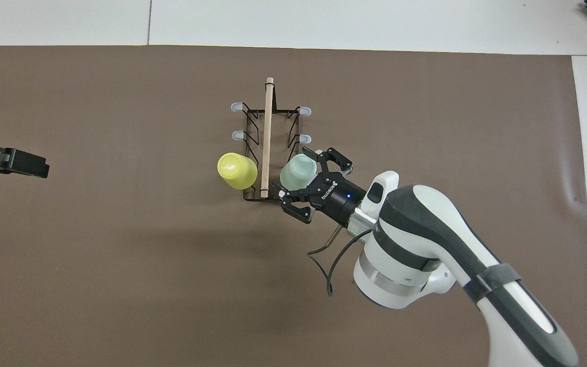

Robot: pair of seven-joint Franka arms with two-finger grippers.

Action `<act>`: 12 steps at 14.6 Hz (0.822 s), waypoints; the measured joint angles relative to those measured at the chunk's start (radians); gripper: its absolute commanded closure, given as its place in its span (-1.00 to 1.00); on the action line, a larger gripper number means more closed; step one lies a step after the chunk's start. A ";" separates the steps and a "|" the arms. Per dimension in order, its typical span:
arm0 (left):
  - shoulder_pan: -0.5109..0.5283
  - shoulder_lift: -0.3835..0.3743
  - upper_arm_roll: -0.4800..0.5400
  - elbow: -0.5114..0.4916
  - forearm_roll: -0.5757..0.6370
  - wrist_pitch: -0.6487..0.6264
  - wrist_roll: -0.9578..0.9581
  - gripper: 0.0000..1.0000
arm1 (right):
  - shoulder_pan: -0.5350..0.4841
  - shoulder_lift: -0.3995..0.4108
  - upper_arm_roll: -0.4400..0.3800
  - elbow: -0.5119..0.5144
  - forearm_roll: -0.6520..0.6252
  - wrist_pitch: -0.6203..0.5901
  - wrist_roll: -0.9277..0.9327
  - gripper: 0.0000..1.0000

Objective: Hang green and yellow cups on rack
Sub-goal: 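Open the right gripper and pull it back from the green cup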

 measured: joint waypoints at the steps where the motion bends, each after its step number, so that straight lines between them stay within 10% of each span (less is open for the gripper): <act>1: 0.000 0.000 0.000 0.000 0.000 0.000 0.000 -1.00 | 0.000 -0.015 0.000 0.001 -0.048 0.018 0.029 -1.00; 7: 0.000 0.000 0.000 0.000 0.000 0.000 0.000 -1.00 | -0.098 -0.115 -0.029 0.021 -0.583 -0.024 0.109 -1.00; 12: 0.000 0.000 0.000 0.000 0.000 0.000 0.000 -1.00 | -0.394 -0.127 -0.041 0.144 -1.138 -0.512 0.261 -1.00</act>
